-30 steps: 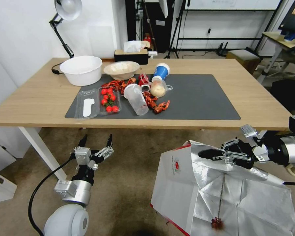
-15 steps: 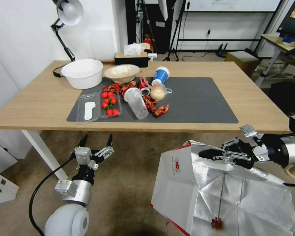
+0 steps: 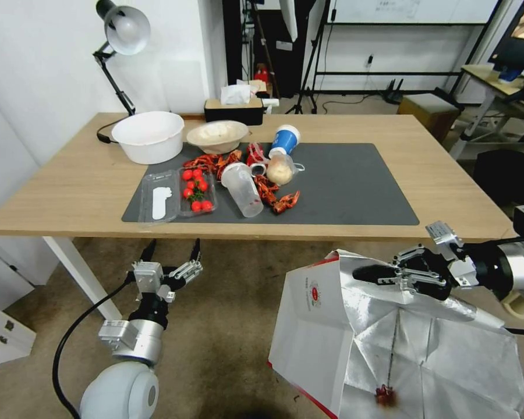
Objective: Pick up the food delivery bag from the floor and place it on the table.
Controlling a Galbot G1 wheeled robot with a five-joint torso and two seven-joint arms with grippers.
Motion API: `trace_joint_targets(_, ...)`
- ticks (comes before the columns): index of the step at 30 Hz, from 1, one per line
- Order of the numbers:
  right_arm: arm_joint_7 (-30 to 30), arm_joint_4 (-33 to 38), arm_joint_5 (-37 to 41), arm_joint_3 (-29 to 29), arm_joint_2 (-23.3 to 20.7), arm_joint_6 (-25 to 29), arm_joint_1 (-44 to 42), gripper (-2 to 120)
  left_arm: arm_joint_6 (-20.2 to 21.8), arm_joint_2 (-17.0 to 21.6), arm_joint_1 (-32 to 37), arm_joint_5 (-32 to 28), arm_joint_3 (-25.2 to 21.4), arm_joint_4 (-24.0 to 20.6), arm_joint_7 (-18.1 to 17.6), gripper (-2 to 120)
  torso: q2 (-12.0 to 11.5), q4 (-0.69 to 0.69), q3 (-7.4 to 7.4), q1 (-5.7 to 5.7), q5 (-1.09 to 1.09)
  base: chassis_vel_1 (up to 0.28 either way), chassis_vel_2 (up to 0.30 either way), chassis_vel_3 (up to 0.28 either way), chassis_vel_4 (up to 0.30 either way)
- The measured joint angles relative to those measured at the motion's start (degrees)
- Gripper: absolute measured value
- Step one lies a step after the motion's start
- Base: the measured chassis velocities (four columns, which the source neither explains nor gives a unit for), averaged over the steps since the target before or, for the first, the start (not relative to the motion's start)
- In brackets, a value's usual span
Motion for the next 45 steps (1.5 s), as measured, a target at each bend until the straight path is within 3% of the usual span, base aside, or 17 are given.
trace_joint_targets(15,0.03,0.38,-0.04,-0.02,0.09,0.00,-0.14,0,-0.22,-0.05,0.35,0.06,0.09,-0.22,0.04,100,6.03,0.00,3.40,2.65,0.00,0.000,0.000,0.000,0.000)
trace_joint_targets(31,0.06,0.50,-0.11,0.01,0.16,0.03,-0.25,0,-0.35,-0.10,0.63,0.15,0.12,-0.30,-0.04,100,10.17,0.00,5.71,4.47,-0.01,0.000,0.000,0.000,0.000)
trace_joint_targets(45,0.07,0.58,-0.13,0.07,0.26,0.03,-0.30,0,-0.29,-0.07,0.76,0.34,0.13,-0.47,-0.12,100,10.98,0.00,6.07,4.90,0.00,0.000,0.000,0.000,0.000)
